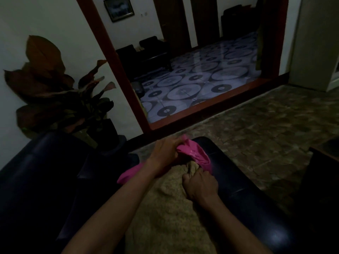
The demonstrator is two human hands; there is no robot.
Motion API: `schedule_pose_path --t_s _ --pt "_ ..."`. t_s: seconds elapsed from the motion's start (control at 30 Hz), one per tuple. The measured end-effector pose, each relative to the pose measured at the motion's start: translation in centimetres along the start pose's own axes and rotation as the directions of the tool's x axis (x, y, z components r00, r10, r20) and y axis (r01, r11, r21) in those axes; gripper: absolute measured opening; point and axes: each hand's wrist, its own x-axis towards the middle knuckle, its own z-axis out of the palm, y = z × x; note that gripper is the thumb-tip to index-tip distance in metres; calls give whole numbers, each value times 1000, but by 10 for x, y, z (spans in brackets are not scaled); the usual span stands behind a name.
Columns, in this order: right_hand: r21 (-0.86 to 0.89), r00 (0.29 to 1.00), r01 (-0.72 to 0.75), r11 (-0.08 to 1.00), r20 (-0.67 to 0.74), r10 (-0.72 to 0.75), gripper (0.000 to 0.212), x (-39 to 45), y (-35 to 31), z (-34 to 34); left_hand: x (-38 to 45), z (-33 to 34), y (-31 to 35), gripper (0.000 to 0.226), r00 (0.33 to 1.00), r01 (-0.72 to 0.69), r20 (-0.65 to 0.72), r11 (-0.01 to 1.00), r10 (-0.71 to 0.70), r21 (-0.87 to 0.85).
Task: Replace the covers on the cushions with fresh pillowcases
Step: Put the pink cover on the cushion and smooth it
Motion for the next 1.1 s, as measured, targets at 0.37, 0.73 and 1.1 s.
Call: schedule_pose_path --t_s 0.37,0.73,1.1 --pt "-10 999 -37 999 23 37 55 7 15 6 -14 -7 7 56 940 123 341 959 -30 -257" --pt "317 983 149 936 -153 -105 51 1 33 11 -45 1 19 47 842 150 538 969 -21 -197" --pt "356 897 349 867 -396 -199 26 -7 43 9 -69 0 16 52 740 353 645 926 -190 -133"
